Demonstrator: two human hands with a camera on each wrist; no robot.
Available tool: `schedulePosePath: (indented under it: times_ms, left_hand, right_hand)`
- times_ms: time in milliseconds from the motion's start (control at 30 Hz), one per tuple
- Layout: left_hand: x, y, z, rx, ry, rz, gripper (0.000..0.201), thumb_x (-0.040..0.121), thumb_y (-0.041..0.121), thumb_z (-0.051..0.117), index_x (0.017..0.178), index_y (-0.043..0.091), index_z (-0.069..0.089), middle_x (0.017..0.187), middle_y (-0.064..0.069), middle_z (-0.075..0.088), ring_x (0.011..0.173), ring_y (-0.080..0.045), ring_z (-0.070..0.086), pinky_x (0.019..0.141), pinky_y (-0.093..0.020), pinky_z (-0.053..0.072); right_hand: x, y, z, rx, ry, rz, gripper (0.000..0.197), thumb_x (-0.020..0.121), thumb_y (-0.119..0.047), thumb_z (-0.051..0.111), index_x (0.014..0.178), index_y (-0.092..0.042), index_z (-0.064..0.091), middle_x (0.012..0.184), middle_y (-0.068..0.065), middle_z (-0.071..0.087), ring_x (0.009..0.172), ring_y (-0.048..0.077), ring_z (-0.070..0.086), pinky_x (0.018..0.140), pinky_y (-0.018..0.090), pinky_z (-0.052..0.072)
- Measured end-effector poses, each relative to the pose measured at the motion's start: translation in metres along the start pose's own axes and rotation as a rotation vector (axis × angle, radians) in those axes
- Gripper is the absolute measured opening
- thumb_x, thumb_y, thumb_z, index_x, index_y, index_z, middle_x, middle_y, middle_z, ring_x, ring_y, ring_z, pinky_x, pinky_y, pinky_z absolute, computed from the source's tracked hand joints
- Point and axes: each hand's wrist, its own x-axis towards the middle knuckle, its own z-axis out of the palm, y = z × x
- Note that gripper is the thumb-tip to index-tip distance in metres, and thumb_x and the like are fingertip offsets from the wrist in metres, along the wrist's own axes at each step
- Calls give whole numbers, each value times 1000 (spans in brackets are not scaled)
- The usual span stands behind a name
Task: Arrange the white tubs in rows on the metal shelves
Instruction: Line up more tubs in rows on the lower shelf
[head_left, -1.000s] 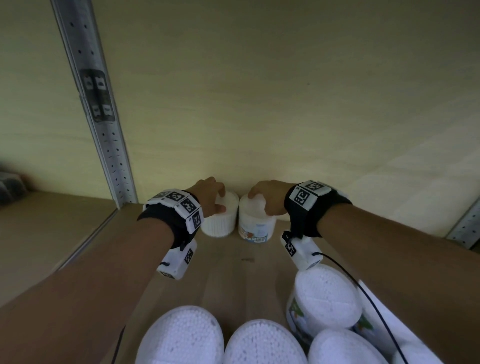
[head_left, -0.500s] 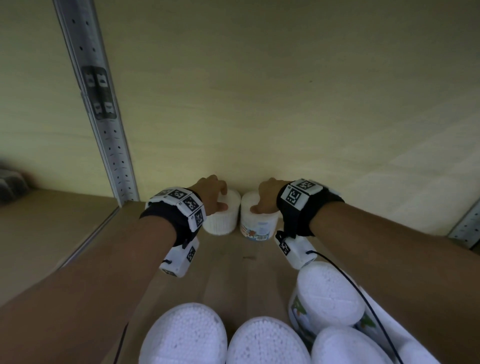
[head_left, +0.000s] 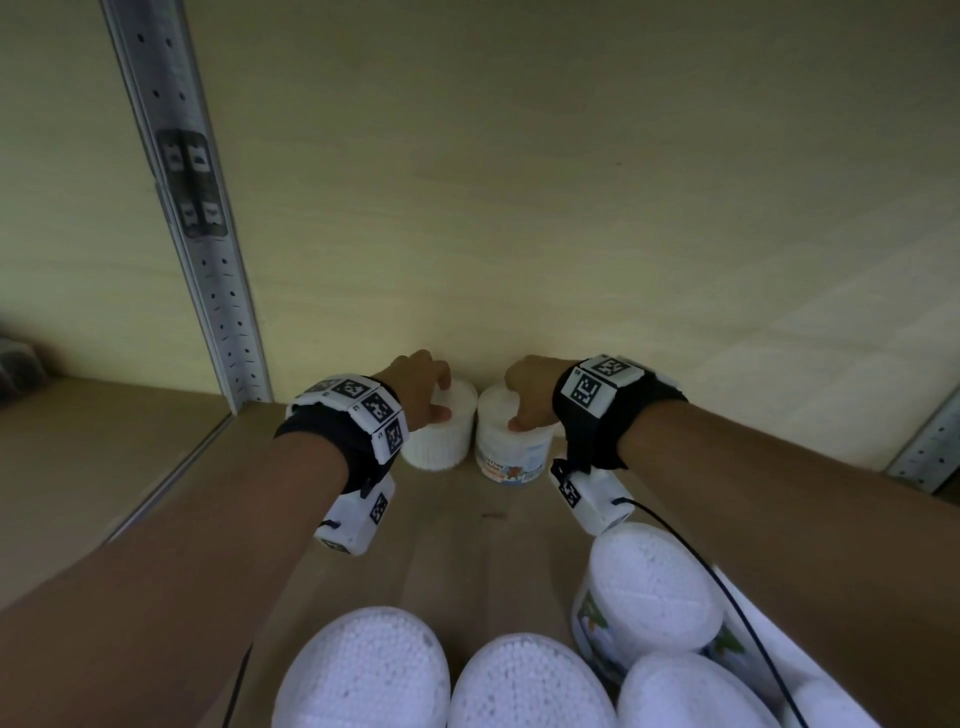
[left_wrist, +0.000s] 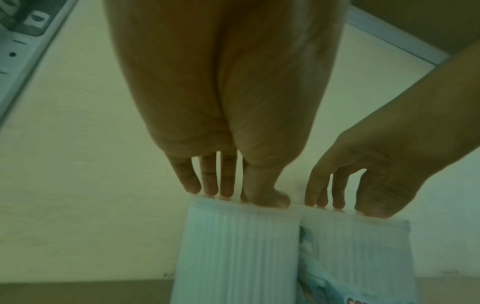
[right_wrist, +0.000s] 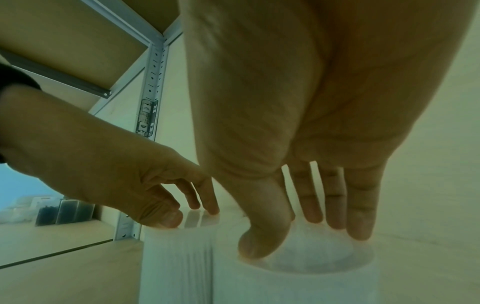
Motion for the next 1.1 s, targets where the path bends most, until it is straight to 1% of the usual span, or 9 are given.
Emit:
schedulePosePath:
  times_ms: [100, 167, 233, 400, 600, 767, 900, 967, 1100]
  left_hand:
    - [0, 0, 1, -6, 7, 0, 42, 93, 29, 57, 129, 10, 46, 133, -14, 39, 121, -33, 43, 98, -40, 38]
    - [0, 0, 1, -5, 12, 3, 42, 93, 29, 57, 129, 10, 46, 132, -14, 39, 121, -33, 43, 98, -40, 38]
    - [0, 0, 0, -6, 14, 3, 42, 93, 29, 57, 129, 10, 46, 132, -14, 39, 121, -32, 42, 98, -40, 38]
    - [0, 0, 1, -9, 24, 8, 42, 93, 28, 57, 129, 11, 46, 133, -14, 39, 122, -32, 42, 99, -40, 37]
    - [1, -1, 1, 5, 33, 20, 43, 92, 29, 58, 129, 11, 47, 132, -14, 41, 120, -32, 44, 99, -39, 38]
    - [1, -1, 1, 11, 36, 28, 43, 92, 28, 58, 129, 11, 47, 131, -14, 41, 118, -31, 46, 98, -38, 39]
    - [1, -1, 2, 10, 35, 28, 43, 92, 27, 59, 129, 11, 47, 131, -14, 42, 118, -31, 47, 98, -37, 38]
    - [0, -1, 2, 7, 27, 30, 43, 92, 25, 59, 131, 12, 47, 134, -13, 42, 120, -31, 47, 99, -36, 37]
    - [-2, -1, -6, 16, -27, 27, 44, 92, 17, 59, 134, 17, 46, 145, -9, 38, 131, -27, 42, 105, -33, 35]
  right_hand:
    - [-3, 1, -1, 16, 13, -29, 55, 88, -18, 63, 136, 3, 47, 140, 22, 48, 125, 37, 51, 104, 42, 45]
    - [-5, 1, -2, 23, 15, -59, 59, 88, -12, 62, 142, -3, 40, 146, 16, 41, 131, 33, 45, 104, 38, 41]
    - [-6, 3, -1, 36, 17, -79, 62, 87, -10, 63, 144, -7, 38, 149, 12, 37, 133, 30, 43, 104, 36, 40]
    - [-6, 9, 2, 58, 44, -117, 62, 85, -10, 65, 142, -13, 41, 147, 10, 39, 132, 28, 43, 104, 35, 40]
    - [-4, 12, 2, 61, 61, -145, 63, 83, -12, 68, 141, -14, 43, 143, 10, 45, 129, 28, 47, 104, 35, 41]
    - [-4, 12, 3, 25, 68, -154, 62, 85, -14, 67, 142, -13, 42, 148, 10, 39, 133, 28, 43, 106, 34, 39]
    - [-4, 12, 4, 33, 86, -156, 62, 84, -14, 68, 142, -13, 43, 148, 10, 39, 133, 28, 43, 104, 34, 39]
    - [-4, 11, 4, 33, 84, -154, 63, 84, -14, 68, 142, -13, 43, 148, 10, 39, 133, 28, 43, 103, 33, 39]
    - [-2, 11, 5, 34, 84, -142, 63, 83, -11, 67, 141, -14, 42, 147, 10, 40, 132, 29, 44, 102, 32, 39]
